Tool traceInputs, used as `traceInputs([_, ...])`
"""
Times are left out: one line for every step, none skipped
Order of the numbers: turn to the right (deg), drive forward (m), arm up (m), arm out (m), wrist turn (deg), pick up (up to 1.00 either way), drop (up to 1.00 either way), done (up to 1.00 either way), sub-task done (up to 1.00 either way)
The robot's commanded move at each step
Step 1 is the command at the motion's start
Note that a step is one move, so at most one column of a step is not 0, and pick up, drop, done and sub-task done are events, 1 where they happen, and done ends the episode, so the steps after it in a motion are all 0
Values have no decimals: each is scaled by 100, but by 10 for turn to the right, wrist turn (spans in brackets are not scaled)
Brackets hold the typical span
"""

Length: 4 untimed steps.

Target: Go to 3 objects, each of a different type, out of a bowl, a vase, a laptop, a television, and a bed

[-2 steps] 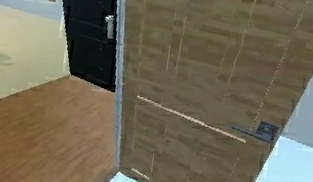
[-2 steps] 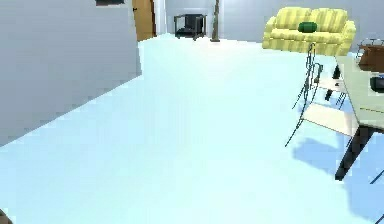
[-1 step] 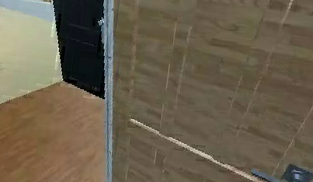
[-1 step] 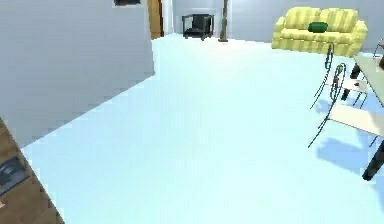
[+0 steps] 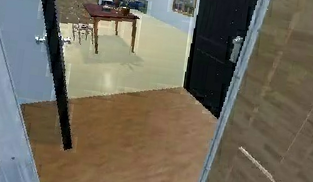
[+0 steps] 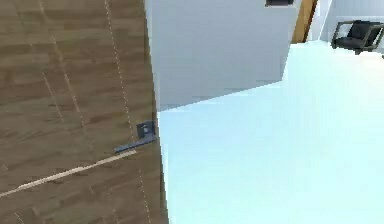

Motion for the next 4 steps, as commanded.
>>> traceInputs([0, 100, 0, 0, 0, 0, 0, 0, 0])
traceInputs([-210, 0, 0, 0, 0, 0, 0, 0, 0])
traceInputs([0, 5, 0, 0, 0, 0, 0, 0, 0])
traceInputs([150, 0, 0, 0, 0, 0, 0, 0, 0])
